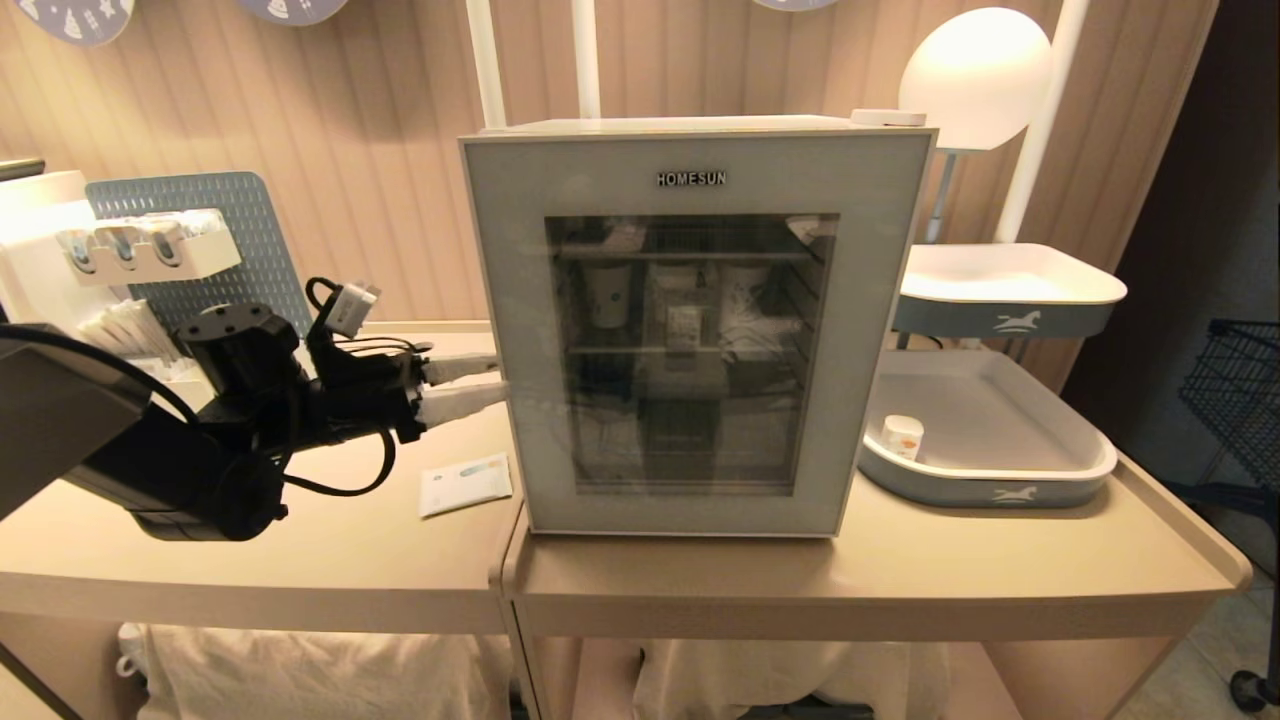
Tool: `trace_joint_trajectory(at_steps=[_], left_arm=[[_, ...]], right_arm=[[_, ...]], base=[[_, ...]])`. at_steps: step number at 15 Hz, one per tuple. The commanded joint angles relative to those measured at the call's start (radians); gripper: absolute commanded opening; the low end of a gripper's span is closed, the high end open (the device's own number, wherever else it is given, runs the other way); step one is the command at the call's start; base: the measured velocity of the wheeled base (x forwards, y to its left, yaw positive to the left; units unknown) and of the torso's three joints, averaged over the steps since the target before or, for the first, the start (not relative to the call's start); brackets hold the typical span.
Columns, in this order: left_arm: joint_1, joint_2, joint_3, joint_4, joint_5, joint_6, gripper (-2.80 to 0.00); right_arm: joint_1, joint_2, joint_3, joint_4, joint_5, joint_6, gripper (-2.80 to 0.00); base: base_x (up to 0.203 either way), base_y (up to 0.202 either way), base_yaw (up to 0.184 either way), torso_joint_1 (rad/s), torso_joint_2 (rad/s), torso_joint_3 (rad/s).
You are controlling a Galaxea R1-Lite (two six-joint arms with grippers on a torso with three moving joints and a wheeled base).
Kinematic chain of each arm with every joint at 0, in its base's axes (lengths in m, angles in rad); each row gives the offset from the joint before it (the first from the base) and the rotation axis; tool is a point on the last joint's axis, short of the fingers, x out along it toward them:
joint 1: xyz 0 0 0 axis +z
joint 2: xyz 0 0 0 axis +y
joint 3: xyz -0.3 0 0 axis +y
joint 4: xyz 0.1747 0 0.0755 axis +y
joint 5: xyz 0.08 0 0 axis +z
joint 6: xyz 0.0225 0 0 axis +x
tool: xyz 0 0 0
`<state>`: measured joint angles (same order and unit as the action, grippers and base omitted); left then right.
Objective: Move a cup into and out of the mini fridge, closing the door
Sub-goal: Open the freezer door
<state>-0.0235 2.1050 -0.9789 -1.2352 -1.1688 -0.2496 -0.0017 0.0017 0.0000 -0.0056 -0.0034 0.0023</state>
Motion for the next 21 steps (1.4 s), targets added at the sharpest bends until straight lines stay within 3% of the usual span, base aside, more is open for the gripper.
trace_joint_trajectory(at_steps=[1,11,21], left_arm=[[0.01,0.01,0.002,-0.01,0.008,0.0,0.0],[0.07,0.002,0.035,-0.024,0.003,0.002,0.0],[-0.044,-0.01,0.038,-0.027,0.011,-0.045,0.0]], right_arm=[[0.0,0.001,0.0,-0.001,0.0,-0.001,-2.8],[0.0,0.001,0.0,-0.001,0.0,0.001,-2.8],[0.0,0.001,0.0,-0.001,0.0,-0.001,-2.8]], base=[[0.0,0.0,0.0,0.0,0.0,0.0],[0.0,0.0,0.0,0.0,0.0,0.0],[0.0,0.0,0.0,0.0,0.0,0.0]])
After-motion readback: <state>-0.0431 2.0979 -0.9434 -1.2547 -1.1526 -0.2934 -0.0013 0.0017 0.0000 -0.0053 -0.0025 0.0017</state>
